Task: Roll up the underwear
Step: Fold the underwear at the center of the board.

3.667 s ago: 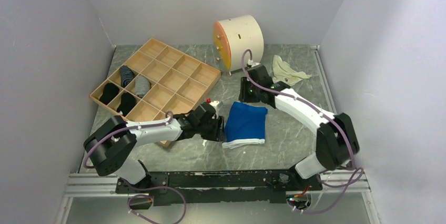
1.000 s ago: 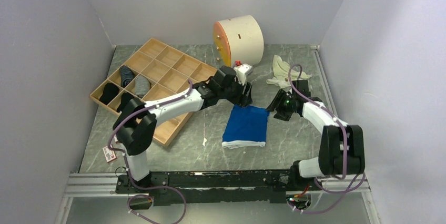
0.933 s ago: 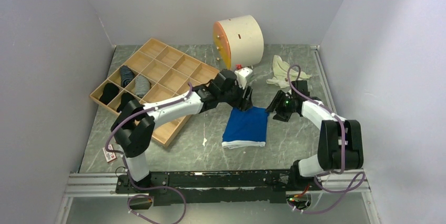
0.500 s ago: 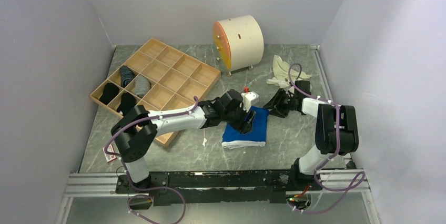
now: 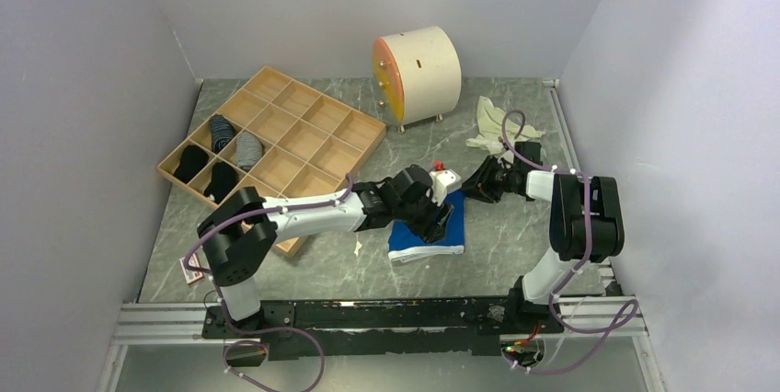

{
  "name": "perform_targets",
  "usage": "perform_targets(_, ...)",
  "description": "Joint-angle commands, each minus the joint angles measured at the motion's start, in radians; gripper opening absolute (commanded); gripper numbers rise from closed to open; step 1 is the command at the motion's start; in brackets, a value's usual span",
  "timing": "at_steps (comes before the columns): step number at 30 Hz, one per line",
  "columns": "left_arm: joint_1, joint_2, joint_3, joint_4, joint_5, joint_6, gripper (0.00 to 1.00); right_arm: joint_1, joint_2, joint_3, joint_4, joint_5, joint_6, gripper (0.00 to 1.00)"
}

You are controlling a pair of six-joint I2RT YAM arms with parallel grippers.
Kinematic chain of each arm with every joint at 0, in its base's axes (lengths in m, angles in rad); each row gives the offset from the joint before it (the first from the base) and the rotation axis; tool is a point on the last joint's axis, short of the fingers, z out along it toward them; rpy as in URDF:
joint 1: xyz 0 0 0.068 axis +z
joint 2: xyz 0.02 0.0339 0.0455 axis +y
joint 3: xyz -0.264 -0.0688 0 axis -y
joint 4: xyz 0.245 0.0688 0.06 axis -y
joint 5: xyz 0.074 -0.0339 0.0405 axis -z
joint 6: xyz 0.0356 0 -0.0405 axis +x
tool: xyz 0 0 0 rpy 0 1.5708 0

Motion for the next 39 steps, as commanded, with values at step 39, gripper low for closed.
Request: perform_targets(39,-0.243,0.408,0.45,-0.176,-0.518,-0.061,0.6,0.034,-0.017,0.034,-0.05,0.107,-0.03,0.0)
